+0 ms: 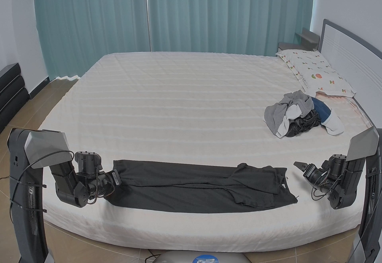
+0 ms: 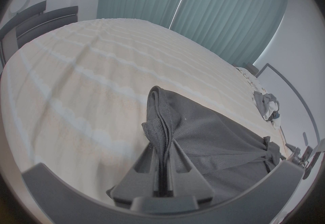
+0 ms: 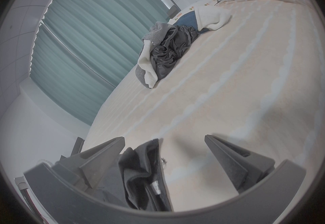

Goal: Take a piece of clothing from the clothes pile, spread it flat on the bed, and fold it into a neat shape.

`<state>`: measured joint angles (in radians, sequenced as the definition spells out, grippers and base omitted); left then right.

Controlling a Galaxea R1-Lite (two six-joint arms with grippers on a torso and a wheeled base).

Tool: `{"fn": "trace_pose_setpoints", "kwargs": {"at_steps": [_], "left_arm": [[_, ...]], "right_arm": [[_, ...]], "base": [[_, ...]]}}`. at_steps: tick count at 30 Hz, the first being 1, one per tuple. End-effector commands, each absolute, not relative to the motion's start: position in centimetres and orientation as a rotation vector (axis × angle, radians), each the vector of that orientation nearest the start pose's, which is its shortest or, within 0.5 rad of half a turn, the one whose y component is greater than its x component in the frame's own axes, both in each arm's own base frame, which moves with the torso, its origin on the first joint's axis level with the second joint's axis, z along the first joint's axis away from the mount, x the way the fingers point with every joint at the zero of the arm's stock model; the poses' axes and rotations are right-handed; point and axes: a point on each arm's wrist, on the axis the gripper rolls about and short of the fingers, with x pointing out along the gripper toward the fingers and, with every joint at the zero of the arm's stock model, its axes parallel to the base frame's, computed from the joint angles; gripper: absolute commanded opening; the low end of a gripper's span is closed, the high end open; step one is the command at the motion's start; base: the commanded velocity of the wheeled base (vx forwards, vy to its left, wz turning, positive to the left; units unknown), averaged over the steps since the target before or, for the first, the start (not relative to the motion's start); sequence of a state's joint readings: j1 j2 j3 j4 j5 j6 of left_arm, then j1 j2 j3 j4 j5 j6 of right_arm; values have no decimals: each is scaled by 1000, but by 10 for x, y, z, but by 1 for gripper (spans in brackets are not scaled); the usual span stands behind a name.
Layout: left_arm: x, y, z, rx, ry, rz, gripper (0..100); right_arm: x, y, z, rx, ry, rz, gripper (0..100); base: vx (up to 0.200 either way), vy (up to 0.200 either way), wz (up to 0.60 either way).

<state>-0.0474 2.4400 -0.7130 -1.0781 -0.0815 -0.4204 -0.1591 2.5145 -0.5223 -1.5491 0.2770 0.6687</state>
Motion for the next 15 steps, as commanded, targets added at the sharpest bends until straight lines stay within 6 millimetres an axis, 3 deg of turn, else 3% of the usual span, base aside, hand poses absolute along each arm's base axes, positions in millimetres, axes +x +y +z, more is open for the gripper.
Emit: {"fn": "trace_pose_setpoints", "kwargs": {"at_steps": [1,8,15], "left_arm": [[367,-23,-47,-472,629,19,0],[376,-33,-39,-554,592,10,0],[373,-47,-27,-558,576,-17,0]], "right_arm": [[330,-47,-61,754,459,-34,100],[331,-46,-62,753,460,-32,100],[331,-46,-64,764,468,-31,100]], "base": [[0,0,0],[0,0,0],[0,-200,0]]}}
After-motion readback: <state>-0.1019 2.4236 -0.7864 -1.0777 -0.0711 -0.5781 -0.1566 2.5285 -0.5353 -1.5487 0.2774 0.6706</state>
